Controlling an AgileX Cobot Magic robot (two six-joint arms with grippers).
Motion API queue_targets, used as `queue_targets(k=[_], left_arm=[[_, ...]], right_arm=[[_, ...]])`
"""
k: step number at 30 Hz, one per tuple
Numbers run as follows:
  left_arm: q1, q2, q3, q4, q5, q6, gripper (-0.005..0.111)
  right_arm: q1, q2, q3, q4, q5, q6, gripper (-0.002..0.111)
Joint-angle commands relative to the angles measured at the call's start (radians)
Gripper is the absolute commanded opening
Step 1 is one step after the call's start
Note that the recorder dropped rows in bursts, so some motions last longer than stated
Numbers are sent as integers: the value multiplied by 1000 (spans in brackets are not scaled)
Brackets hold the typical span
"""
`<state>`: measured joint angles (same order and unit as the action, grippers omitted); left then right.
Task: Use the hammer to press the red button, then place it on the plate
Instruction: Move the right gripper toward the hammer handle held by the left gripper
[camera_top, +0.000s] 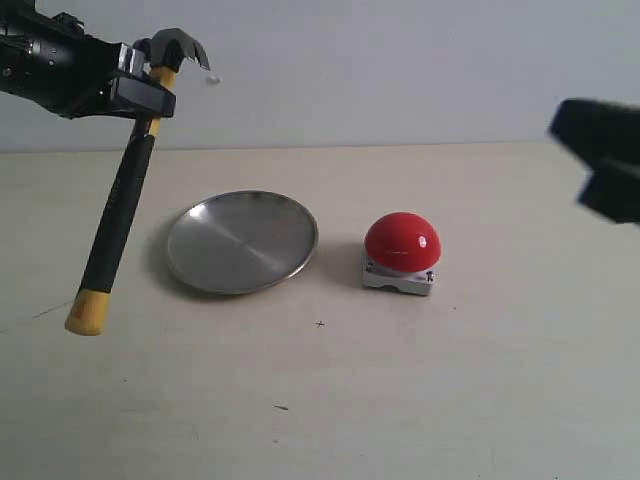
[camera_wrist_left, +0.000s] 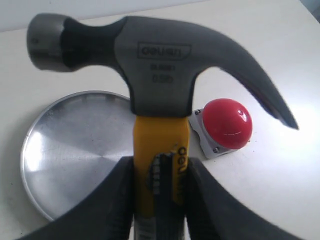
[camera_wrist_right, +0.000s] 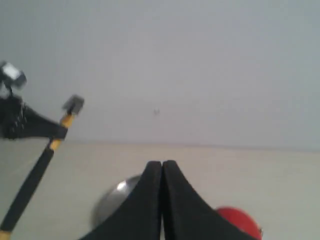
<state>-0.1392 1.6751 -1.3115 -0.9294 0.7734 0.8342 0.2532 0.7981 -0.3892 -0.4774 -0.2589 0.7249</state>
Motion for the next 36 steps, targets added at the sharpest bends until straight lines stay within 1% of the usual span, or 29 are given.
queue_targets(k=[1, 2, 3, 4, 5, 6, 7, 8, 11, 12, 14, 18, 23, 29, 36], left_arm=[[-2, -22, -7, -58, -43, 23, 0], [-2, -22, -7, -65, -43, 25, 0], [-2, -22, -7, -69, -43, 25, 0], [-2, -22, -7, -69, -43, 27, 0], [-2, -22, -7, -71, -45, 26, 0], [-2, -22, -7, -76, -45, 26, 0], [-2, -22, -7, -78, -45, 26, 0], [-2, -22, -7, -82, -45, 26, 0], [-2, -22, -7, -82, -45, 26, 0], [-2, -22, -7, -82, -47, 26, 0], [-2, -22, -7, -82, -49, 26, 0], [-2, -22, -7, -82, -52, 26, 0], [-2, -22, -7, -82, -60, 26, 0], [-2, -22, -7, -82, -63, 25, 0], [-2, -22, -7, -69, -63, 25, 0]], right_arm=[[60, 350, -91, -459, -150, 424, 7], [73, 478, -140, -598, -268, 560, 13], [78, 537, -171, -644, -335, 622, 16], [98, 647, -235, -681, -434, 697, 24], [110, 686, -258, -681, -457, 712, 27], [145, 772, -322, -673, -470, 739, 37], [158, 804, -348, -668, -465, 741, 41], [189, 871, -409, -653, -457, 741, 51], [241, 976, -525, -607, -404, 741, 67], [261, 1024, -585, -585, -354, 741, 70], [282, 1075, -654, -568, -308, 741, 71], [304, 1164, -763, -568, -333, 741, 70], [322, 1216, -857, -567, -337, 741, 70], [329, 1248, -925, -476, -333, 650, 70], [329, 1294, -972, -464, -333, 643, 68]])
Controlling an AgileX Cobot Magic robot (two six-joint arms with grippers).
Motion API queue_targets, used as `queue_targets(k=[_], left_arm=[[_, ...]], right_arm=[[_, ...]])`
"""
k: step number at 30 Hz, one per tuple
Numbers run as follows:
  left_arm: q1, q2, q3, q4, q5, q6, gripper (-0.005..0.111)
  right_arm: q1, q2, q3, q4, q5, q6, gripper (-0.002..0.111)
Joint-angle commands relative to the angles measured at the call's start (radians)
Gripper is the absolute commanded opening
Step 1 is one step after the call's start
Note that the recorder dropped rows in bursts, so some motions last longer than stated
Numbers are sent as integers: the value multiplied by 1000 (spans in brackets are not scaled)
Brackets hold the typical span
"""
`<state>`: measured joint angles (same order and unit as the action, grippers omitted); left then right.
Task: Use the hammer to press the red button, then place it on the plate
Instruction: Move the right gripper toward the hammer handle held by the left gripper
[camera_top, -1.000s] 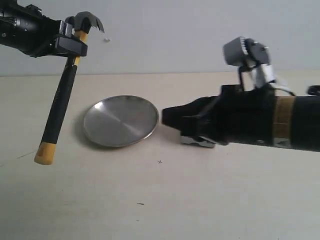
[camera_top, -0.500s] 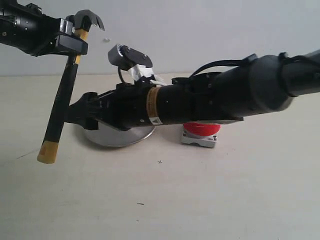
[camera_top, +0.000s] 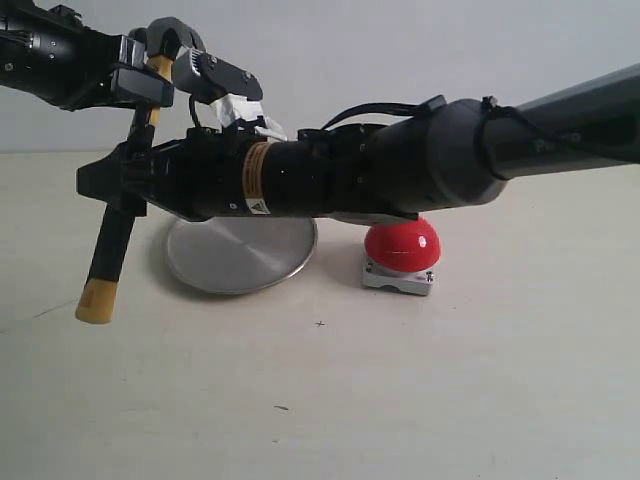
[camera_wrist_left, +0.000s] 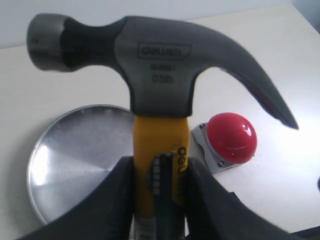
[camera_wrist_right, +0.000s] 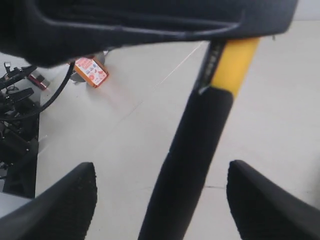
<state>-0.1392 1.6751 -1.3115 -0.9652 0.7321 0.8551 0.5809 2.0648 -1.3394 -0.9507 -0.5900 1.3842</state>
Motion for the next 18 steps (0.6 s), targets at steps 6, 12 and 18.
queue_targets(k=[6, 12, 18], left_arm=[[-2, -22, -7, -34, -23, 4, 0], [-2, -22, -7, -31, -35, 4, 0], [-2, -22, -7, -11, -63, 1, 0]], right_arm=[[1, 64, -55, 10, -2, -16, 67], [1, 64, -68, 39, 49, -12, 61], [48, 64, -79, 104, 155, -56, 58]])
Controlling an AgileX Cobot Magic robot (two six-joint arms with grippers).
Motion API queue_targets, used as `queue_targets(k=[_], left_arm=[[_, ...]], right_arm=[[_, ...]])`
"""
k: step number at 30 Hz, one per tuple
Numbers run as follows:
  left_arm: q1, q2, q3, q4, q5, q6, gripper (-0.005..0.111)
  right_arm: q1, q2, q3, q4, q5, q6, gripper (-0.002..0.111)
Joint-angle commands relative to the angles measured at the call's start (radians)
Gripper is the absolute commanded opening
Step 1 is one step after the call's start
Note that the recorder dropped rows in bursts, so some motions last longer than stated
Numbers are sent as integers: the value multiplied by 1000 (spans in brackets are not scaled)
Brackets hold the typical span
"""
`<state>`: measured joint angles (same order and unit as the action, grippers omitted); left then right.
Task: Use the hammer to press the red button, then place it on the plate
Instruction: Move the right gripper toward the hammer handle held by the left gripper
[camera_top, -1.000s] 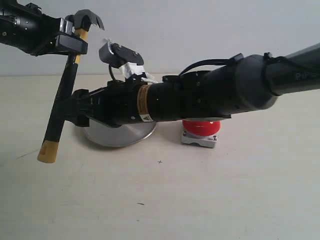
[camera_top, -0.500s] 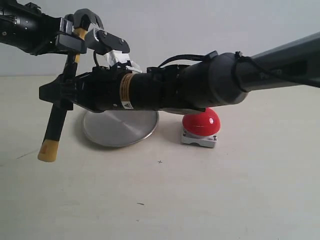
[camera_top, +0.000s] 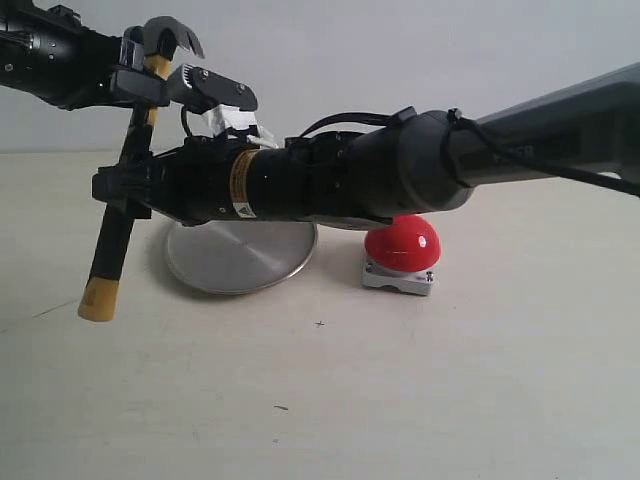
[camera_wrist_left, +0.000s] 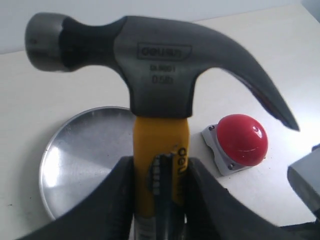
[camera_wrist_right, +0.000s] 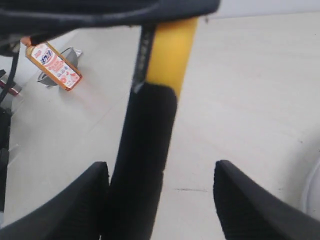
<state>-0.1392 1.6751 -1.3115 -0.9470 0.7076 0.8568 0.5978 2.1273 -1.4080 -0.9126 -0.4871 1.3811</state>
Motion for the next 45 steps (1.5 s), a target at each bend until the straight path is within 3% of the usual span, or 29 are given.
queue_targets(k=[1, 6, 11, 13, 35, 38, 41, 45], left_arm=[[-2, -22, -7, -29, -40, 0, 0], [-2, -22, 17, -29, -82, 0, 0], [-2, -18, 33, -35, -113, 0, 0], [-2, -16, 33, -44, -111, 0, 0], [-2, -16, 33, -113, -74, 7, 0], [-2, -16, 33, -113, -77, 7, 0], [-2, -16, 33, -113, -90, 7, 0], [-2, -16, 33, -113, -100, -5, 0]], right_arm=[[38, 1, -18, 92, 62, -56, 58], [53, 1, -45, 102, 97, -46, 56], [53, 1, -45, 104, 122, -46, 35], [53, 1, -45, 104, 108, -46, 32], [53, 1, -45, 44, 89, -20, 39], [53, 1, -45, 44, 89, -16, 28], [53, 1, -45, 44, 89, 3, 2], [53, 1, -45, 42, 100, 15, 0]])
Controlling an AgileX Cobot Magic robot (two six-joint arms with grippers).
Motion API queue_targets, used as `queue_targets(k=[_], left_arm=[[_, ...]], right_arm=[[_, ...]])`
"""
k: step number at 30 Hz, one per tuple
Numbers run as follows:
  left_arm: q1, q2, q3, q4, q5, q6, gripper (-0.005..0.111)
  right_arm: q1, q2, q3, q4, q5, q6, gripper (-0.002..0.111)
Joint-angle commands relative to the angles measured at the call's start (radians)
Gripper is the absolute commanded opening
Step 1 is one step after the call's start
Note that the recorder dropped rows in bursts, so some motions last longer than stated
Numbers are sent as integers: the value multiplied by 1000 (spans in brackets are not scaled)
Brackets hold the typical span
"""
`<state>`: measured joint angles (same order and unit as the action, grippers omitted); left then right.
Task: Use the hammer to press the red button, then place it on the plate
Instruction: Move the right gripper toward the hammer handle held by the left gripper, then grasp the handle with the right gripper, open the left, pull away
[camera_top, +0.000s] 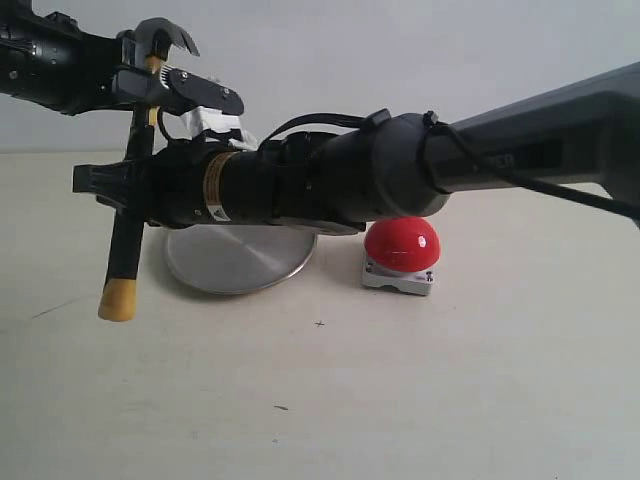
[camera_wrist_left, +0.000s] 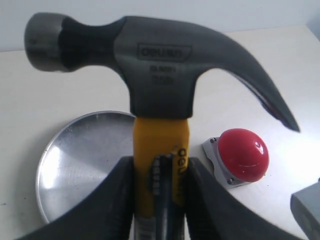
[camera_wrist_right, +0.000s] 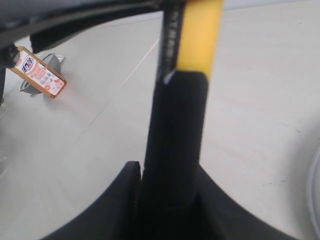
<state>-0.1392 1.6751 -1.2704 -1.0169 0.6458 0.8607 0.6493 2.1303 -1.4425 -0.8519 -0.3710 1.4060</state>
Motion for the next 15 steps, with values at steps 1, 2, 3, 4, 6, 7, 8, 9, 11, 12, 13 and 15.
queue_targets(k=[1, 2, 3, 4, 6, 7, 8, 9, 11, 12, 13, 15], left_arm=[[-2, -16, -8, -43, -38, -8, 0], [-2, -16, -8, -43, -38, -8, 0], [-2, -16, -8, -43, -38, -8, 0], [-2, -16, -8, -43, -38, -8, 1], [-2, -16, -8, -43, -36, -8, 4], [-2, -16, -8, -43, -36, -8, 8], [-2, -16, -8, -43, -36, -8, 13], [-2, -16, -8, -41, -36, -6, 18], [-2, -16, -8, -41, -36, -5, 31], [-2, -16, -8, -41, -36, -2, 36], [-2, -16, -8, -41, -36, 4, 42], [-2, -16, -8, -41, -36, 8, 50]], right_arm=[[2, -2, -10, -19, -13, -10, 0], [2, -2, -10, -22, -11, -10, 0], [2, -2, -10, -22, -5, -10, 0], [2, -2, -10, -22, -5, -10, 0], [2, -2, -10, -22, 2, -10, 0], [2, -2, -10, -22, 2, -10, 0], [2, -2, -10, -22, 2, -10, 0], [2, -2, -10, -22, 2, -10, 0], [2, -2, -10, -22, 2, -10, 0], [2, -2, -10, -22, 2, -10, 0], [2, -2, -10, -22, 2, -10, 0], [2, -2, -10, -22, 2, -10, 0]])
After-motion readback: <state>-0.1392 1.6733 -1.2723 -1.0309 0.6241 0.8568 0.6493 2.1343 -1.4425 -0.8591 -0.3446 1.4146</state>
